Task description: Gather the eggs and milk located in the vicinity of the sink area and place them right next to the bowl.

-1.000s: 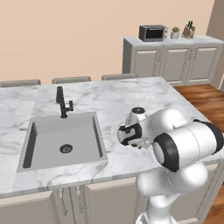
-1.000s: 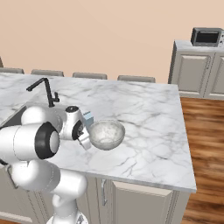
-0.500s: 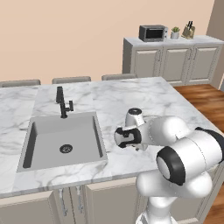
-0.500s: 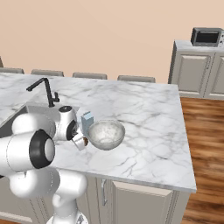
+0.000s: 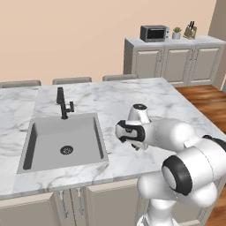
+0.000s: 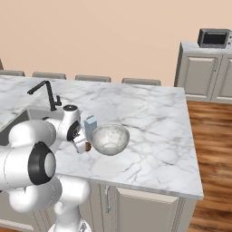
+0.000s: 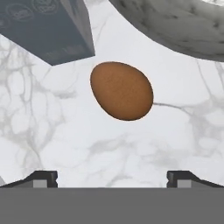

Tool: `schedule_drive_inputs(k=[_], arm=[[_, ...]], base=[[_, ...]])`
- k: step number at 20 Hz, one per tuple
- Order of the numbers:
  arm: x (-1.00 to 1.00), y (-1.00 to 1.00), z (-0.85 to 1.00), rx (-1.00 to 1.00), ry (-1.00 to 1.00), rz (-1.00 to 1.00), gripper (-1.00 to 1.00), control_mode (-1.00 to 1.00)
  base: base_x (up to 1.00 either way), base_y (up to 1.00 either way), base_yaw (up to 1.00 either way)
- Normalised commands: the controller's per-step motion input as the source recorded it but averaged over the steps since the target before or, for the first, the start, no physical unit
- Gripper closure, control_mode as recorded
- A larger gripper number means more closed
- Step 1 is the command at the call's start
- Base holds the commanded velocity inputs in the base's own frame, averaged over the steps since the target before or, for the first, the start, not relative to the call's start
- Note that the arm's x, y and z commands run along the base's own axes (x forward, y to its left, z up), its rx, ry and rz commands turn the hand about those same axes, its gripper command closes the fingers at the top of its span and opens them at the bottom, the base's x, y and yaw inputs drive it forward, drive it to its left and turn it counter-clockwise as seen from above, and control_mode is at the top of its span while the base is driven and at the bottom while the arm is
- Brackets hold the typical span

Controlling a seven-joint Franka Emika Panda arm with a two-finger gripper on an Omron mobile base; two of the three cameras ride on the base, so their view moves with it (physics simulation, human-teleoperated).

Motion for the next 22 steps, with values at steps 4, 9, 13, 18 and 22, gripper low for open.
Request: schedule_drive_inputs(k=[4,9,13,18,22], arm=[[-0.11,0.19,0.1,0.05,0.08,0.08,-1.0,-1.0],[-0.33,0.19,0.09,0.0,-0.01,0.15,-1.0,-1.0],[-0.52,0.03,0.25,0.0,-0.18,0.13,-1.0,-1.0],[-0.53,0.0,0.27,0.0,-0.25,0.11,-1.0,-1.0],[-0.47,0.0,0.15,0.0,-0.21,0.08,-1.0,-1.0]], base=[[0.0,0.0,0.0],[0.0,0.0,0.0],[0.0,0.0,0.0],[0.0,0.0,0.0],[0.0,0.0,0.0]])
